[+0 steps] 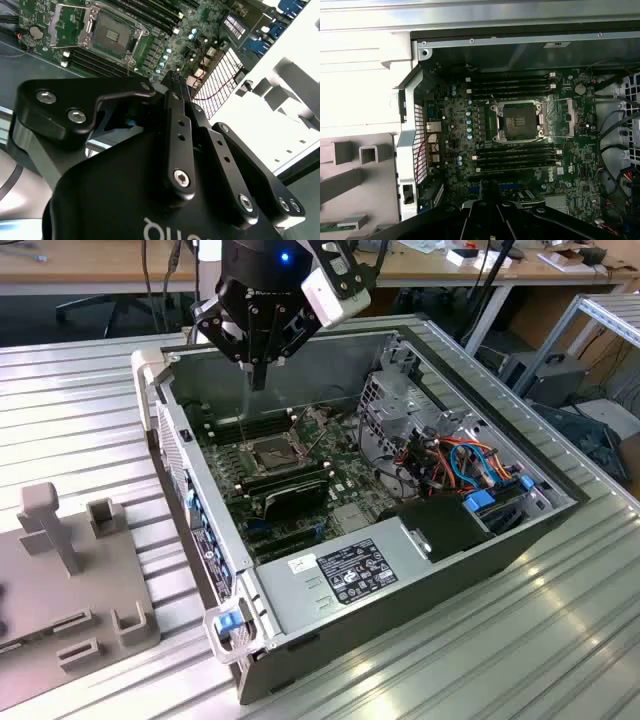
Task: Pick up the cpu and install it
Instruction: 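Reach for the cpu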
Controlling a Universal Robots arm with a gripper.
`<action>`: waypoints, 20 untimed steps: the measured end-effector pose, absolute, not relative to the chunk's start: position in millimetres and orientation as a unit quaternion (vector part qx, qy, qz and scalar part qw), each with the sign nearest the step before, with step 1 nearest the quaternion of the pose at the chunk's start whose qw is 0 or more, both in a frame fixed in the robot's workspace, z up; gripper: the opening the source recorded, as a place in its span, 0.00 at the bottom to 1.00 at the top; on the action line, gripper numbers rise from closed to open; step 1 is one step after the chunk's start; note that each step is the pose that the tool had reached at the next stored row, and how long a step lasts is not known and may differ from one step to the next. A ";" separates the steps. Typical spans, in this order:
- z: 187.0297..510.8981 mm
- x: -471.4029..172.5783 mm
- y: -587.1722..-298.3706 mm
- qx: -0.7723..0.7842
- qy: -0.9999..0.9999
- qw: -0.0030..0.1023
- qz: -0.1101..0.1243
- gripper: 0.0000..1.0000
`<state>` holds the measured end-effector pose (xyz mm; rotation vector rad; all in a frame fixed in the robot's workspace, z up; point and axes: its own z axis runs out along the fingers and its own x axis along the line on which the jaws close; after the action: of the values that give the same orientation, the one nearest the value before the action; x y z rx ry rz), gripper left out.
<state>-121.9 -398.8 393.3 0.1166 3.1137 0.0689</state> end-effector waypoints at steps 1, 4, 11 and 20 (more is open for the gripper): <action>393.3 -121.9 -398.9 0.037 0.999 0.012 0.022 0.11; 393.3 -121.9 -398.8 0.037 0.999 0.012 0.022 0.11; 393.3 -124.2 -398.8 0.037 0.999 0.012 0.022 0.11; 393.3 -125.3 -398.8 0.037 0.999 0.012 0.022 0.11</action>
<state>-125.3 -398.8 393.3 0.1165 3.1137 0.0689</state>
